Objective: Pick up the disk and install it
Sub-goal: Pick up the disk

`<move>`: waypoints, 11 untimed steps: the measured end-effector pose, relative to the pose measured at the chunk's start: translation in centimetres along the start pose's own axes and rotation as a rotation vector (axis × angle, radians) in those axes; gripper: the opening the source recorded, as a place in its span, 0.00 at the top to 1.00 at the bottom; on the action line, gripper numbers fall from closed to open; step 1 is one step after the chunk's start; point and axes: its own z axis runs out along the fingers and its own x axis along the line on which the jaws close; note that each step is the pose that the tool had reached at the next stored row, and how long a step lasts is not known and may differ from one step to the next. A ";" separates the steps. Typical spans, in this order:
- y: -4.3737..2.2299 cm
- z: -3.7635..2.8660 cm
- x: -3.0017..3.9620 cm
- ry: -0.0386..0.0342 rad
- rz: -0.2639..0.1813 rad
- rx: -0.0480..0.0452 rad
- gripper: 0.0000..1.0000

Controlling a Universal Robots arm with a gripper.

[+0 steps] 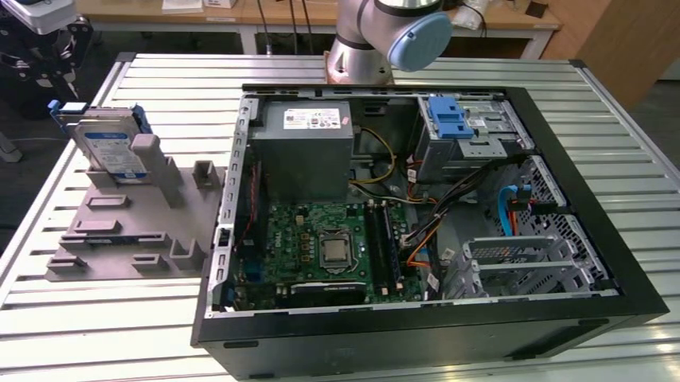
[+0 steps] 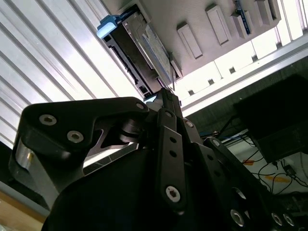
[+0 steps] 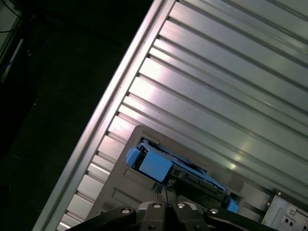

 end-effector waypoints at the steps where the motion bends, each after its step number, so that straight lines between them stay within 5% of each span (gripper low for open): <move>1: 0.00 0.00 0.00 0.0000 0.000 0.0000 0.89; 11: 0.00 0.00 0.00 0.0006 -0.013 -0.0001 0.89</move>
